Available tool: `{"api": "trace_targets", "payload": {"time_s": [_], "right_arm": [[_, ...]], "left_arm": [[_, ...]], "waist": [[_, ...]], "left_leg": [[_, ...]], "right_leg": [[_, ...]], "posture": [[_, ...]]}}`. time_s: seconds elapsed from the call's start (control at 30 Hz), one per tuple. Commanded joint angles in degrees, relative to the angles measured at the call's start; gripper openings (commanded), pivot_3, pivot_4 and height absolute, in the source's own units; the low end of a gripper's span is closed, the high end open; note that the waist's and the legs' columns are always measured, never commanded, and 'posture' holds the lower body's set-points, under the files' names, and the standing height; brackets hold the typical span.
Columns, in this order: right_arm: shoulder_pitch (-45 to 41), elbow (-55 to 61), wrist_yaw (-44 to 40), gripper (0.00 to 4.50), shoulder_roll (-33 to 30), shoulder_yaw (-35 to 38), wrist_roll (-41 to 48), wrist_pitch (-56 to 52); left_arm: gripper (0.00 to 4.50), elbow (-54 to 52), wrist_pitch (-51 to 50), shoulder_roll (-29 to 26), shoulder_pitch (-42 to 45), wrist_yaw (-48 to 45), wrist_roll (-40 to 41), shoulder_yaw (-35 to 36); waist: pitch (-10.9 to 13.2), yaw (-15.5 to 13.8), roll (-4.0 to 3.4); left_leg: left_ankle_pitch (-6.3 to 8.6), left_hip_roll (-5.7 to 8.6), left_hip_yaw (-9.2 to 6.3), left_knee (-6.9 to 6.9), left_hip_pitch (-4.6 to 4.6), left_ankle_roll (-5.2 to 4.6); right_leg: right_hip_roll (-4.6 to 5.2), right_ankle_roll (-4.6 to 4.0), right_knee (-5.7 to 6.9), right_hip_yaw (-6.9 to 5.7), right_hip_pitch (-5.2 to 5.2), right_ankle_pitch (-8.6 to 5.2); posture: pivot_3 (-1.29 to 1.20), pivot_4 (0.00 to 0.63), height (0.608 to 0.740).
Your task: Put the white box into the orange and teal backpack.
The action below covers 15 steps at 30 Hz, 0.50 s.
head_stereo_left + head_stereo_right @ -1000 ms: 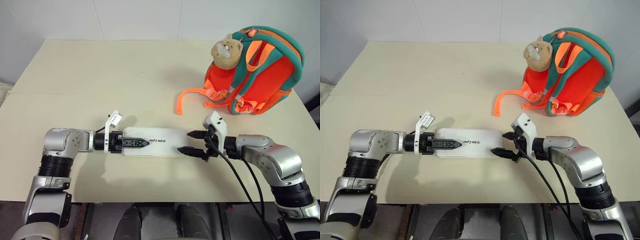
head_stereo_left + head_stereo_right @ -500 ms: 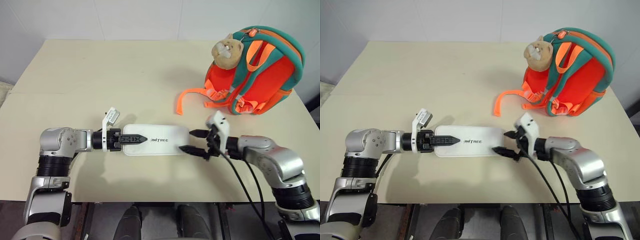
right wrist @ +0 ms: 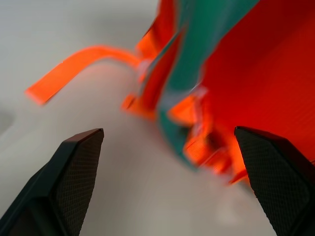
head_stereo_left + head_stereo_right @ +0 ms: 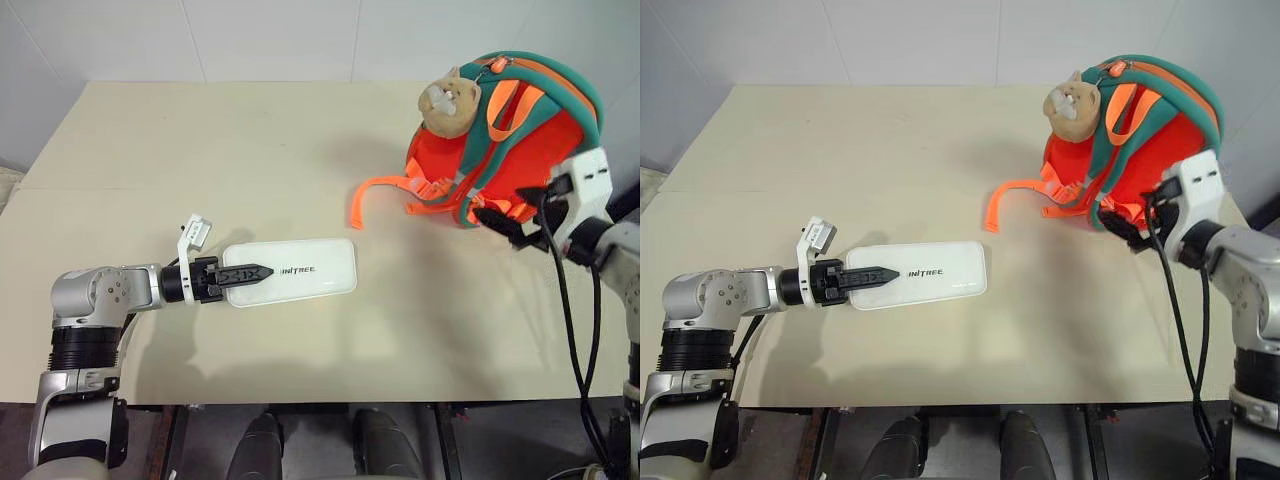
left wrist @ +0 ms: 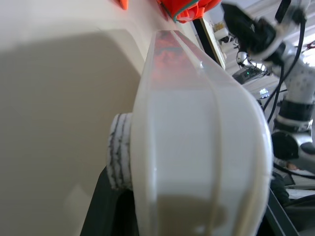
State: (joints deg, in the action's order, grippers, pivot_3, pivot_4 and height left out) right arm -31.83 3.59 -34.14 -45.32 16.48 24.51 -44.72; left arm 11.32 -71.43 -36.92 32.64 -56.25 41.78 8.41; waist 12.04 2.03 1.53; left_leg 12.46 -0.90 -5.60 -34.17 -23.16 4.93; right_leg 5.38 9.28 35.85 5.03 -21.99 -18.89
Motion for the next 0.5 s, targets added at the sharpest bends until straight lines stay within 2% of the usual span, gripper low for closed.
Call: {"api": "trace_targets", "payload": {"time_s": [0.03,0.17,0.3,0.4,0.5], "right_arm": [[-5.8,-4.5,1.5,4.50,1.8,-2.4,-2.7,5.4],[-14.0,-13.8,1.7,4.50,6.6,-5.2,-4.7,10.9],[-17.6,-15.9,0.7,4.50,10.6,-5.7,-3.8,12.0],[-17.5,-19.2,-0.1,3.92,11.8,-8.3,-6.7,16.7],[-17.3,-25.7,1.9,2.99,13.1,-8.3,-9.2,23.0]], "left_arm": [[1.23,-0.8,1.1,-0.1,-0.6,0.8,-0.9,-1.4],[1.23,-0.7,2.4,1.4,-0.2,1.4,-0.9,-1.9],[1.23,-0.9,2.8,1.7,-0.4,1.8,-0.9,-1.8],[1.23,-1.5,3.0,1.6,-1.2,2.2,-0.8,-1.1],[1.23,-2.3,2.9,1.6,-2.1,2.8,-0.4,-0.2]], "waist": [[0.0,-0.1,0.00],[0.0,-0.2,0.00],[0.0,-0.4,0.00],[0.0,-0.4,0.00],[0.0,-0.2,0.00]], "left_leg": [[-0.01,0.00,0.00,0.00,0.00,0.01],[-0.01,0.02,-0.01,0.00,-0.02,0.02],[-0.02,0.01,-0.03,0.09,-0.09,0.04],[-0.02,0.01,-0.02,0.10,-0.12,0.04],[-0.02,0.01,-0.01,0.10,-0.12,0.04]], "right_leg": [[0.00,0.00,0.00,0.00,0.00,0.00],[0.02,0.07,-0.03,0.00,0.02,0.04],[0.01,0.07,-0.04,0.00,-0.04,0.03],[0.01,0.08,-0.09,0.00,-0.06,0.03],[0.01,0.08,-0.09,0.00,-0.06,0.03]], "posture": [[0.00,0.150,0.740],[0.00,0.150,0.740],[0.00,0.150,0.740],[0.00,0.150,0.740],[0.00,0.150,0.740]]}}
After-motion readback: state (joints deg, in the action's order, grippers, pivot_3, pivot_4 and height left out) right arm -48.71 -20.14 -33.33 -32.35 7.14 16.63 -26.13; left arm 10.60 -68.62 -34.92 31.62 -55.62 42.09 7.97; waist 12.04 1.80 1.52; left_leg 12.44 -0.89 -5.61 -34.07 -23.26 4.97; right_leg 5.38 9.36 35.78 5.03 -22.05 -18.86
